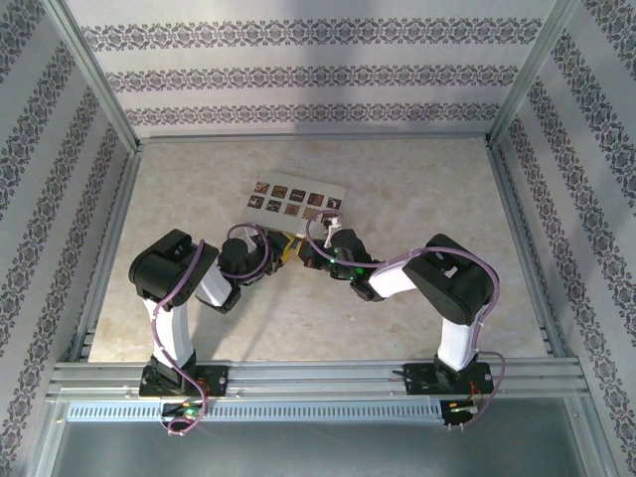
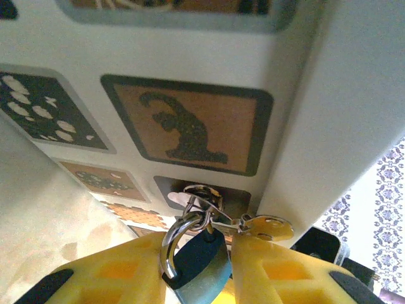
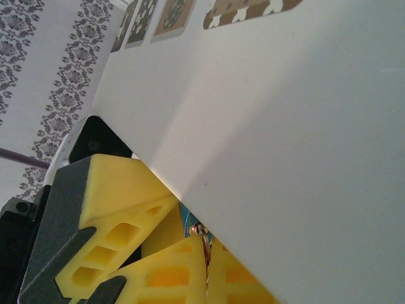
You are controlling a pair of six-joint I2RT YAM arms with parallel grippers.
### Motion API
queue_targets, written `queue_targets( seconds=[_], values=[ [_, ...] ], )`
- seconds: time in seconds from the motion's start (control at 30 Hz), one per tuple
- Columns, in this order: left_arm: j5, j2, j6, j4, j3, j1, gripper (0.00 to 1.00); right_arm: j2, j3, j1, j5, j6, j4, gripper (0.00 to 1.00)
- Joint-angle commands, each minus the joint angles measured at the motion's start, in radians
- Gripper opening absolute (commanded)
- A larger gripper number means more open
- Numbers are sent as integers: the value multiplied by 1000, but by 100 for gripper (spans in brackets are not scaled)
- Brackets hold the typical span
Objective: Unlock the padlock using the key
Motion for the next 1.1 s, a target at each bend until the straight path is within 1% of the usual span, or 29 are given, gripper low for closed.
queue_targets(
  seconds=[0.0, 0.13, 0.17, 0.23, 0.4, 0.57, 0.63, 0.7, 0.77, 0.83, 0.97, 1.07],
  values=[
    [-24, 7, -10, 57, 26, -14, 27, -27, 26, 13, -19, 17, 65, 0],
    [-22, 4, -10, 57, 27, -14, 19, -27, 28, 13, -21, 21, 66, 0],
    [-22, 3, -9, 57, 26, -15, 17, -28, 26, 11, -22, 21, 66, 2],
    [-28, 1, -8, 57, 23, -16, 14, -32, 22, 11, -19, 21, 66, 9],
    [-34, -11, -3, 55, 17, -17, 9, -68, -14, 1, 8, 14, 65, 23],
    [-32, -43, -14, 13, 16, -17, 8, -165, -78, -17, 66, -44, 9, 35],
    [-30, -63, -20, -12, 17, -16, 7, -225, -98, -22, 92, -102, -48, 37],
    [-29, -85, -23, -41, 17, -16, 6, -295, -112, -22, 120, -188, -111, 38],
    [-28, -112, -28, -90, 17, -16, 5, -375, -118, -20, 145, -309, -207, 39],
    [-29, -144, -31, -136, 17, -16, 3, -451, -123, -14, 167, -444, -270, 42],
    [-18, -199, -41, -229, 29, -15, 1, -584, -98, 20, 207, -785, -444, 46],
    [-17, -241, -40, -296, 41, -16, 1, -643, -77, 65, 243, -1089, -554, 48]
  ],
)
